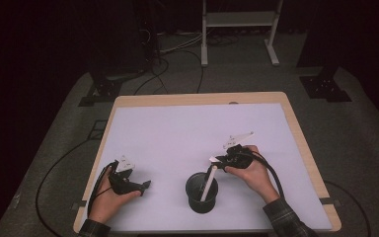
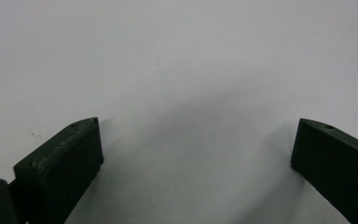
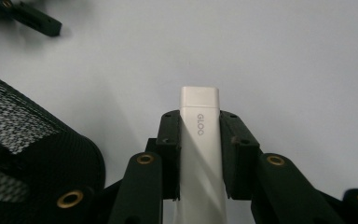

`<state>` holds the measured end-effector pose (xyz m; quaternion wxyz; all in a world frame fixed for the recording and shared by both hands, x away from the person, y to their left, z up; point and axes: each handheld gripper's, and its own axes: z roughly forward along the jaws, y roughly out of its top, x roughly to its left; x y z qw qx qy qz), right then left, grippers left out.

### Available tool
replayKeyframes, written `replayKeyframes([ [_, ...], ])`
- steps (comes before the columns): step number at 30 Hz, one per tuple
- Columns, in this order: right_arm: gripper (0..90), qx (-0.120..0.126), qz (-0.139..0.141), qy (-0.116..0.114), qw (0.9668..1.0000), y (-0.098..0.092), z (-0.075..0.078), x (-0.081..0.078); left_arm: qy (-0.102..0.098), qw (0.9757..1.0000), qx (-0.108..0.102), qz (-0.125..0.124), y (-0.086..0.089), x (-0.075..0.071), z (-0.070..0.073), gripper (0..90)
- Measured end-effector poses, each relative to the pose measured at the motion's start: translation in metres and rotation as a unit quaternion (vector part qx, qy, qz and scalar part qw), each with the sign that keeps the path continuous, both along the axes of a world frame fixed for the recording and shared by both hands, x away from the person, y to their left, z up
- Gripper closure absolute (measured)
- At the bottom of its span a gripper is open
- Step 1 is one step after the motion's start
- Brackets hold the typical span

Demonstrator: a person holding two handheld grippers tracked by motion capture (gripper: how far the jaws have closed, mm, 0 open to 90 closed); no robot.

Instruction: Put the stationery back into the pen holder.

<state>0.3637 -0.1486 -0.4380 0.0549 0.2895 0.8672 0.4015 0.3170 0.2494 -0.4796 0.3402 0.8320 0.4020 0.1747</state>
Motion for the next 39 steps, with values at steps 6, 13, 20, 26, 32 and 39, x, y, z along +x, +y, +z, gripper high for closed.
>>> replayKeyframes([
  [6,70.6,0.017,-0.008,-0.019,0.9996,-0.006,0.015,-0.004,0.0,1.0,0.0,0.0,0.0,0.0,0.0,1.1],
  [13,70.6,0.034,-0.02,-0.038,0.9985,-0.015,0.033,-0.012,0.0,1.0,0.0,0.0,0.0,0.0,0.0,1.1],
  [20,70.6,0.058,-0.029,-0.05,0.9966,-0.021,0.05,-0.021,-0.001,1.0,-0.003,0.002,0.0,0.0,0.0,1.1],
  [26,70.6,0.075,-0.031,-0.06,0.9949,-0.026,0.062,-0.029,0.0,1.0,-0.002,0.001,0.0,0.0,0.0,1.1],
  [32,70.5,0.083,-0.035,-0.074,0.9932,-0.03,0.075,-0.039,0.001,1.0,0.0,0.0,0.0,0.0,0.0,1.1],
  [39,70.5,0.097,-0.033,-0.084,0.9912,-0.031,0.088,-0.051,0.0,1.0,0.0,0.0,0.0,0.0,0.0,1.1],
])
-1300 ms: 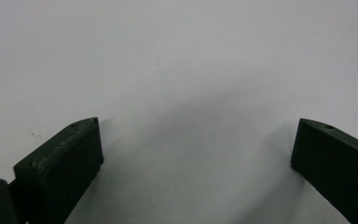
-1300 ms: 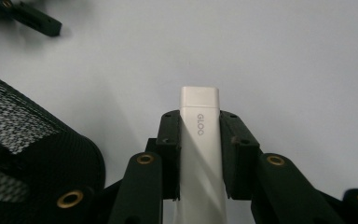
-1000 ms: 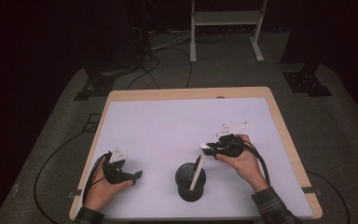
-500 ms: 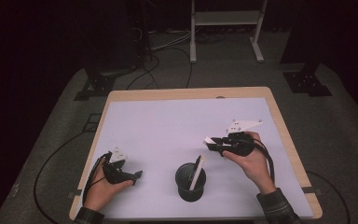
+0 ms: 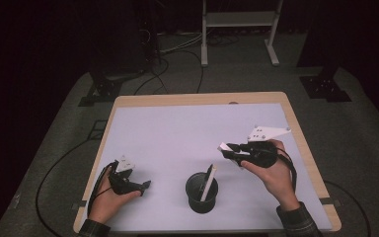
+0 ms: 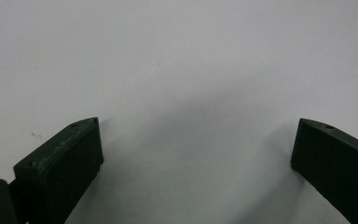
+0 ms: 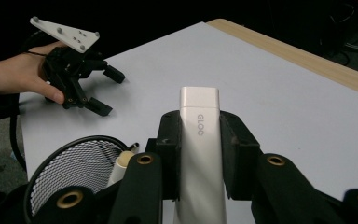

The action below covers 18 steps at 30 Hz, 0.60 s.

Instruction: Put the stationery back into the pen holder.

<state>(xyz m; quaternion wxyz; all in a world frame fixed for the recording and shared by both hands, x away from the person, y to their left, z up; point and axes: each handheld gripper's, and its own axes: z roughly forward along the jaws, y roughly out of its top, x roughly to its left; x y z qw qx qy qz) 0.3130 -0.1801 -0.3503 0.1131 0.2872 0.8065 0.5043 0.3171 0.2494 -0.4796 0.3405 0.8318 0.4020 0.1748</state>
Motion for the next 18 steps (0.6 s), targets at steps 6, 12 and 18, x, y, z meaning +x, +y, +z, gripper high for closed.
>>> replayKeyframes([
  [6,70.5,0.005,0.011,-0.006,0.9999,0.004,0.007,-0.008,0.0,1.0,0.0,0.0,0.0,0.0,0.0,1.1],
  [12,70.5,0.01,0.026,-0.006,0.9996,0.012,0.011,-0.016,0.0,1.0,0.0,0.0,0.0,0.0,0.0,1.1],
  [18,70.5,0.012,0.051,-0.002,0.9986,0.025,0.011,-0.023,0.0,1.0,0.0,0.0,0.0,0.0,0.0,1.1],
])
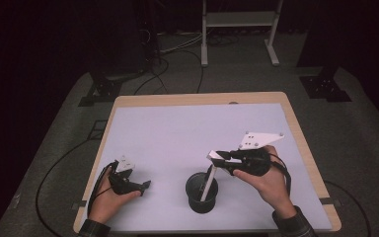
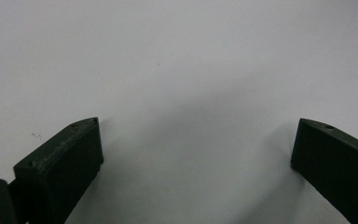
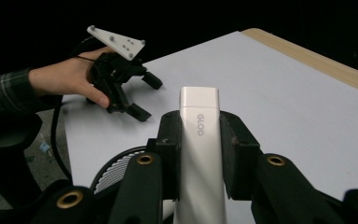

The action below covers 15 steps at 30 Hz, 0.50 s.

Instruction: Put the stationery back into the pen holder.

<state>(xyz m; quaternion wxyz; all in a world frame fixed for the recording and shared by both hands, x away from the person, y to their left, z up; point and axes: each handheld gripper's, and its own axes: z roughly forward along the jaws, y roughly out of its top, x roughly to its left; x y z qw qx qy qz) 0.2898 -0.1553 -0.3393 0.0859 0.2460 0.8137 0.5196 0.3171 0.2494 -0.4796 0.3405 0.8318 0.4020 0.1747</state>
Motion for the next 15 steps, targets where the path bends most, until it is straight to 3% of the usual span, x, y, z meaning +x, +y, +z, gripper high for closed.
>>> replayKeyframes([
  [15,70.4,-0.012,0.053,0.013,0.9984,0.035,-0.013,-0.006,-0.001,1.0,0.001,-0.001,0.0,0.0,0.0,1.1],
])
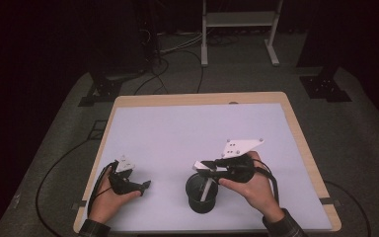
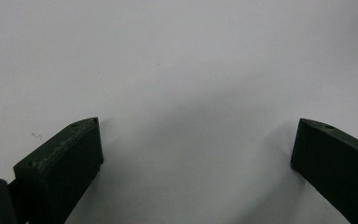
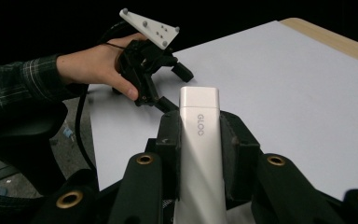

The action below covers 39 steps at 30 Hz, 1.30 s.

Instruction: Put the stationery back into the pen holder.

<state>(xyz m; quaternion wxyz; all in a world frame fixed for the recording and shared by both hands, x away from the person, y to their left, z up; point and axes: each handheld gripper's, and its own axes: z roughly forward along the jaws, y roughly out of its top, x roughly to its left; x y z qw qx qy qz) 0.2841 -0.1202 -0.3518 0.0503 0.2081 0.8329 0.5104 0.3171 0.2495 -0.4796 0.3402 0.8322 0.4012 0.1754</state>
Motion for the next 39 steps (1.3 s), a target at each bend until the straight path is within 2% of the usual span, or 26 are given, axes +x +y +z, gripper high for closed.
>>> replayKeyframes([
  [17,70.3,-0.021,0.022,0.018,0.9994,0.02,-0.019,0.001,0.0,1.0,0.0,0.0,0.0,0.0,0.0,1.1],
  [39,70.2,-0.04,0.028,0.029,0.9984,0.027,-0.034,0.001,0.001,1.0,-0.001,0.001,0.0,0.0,0.0,1.1],
])
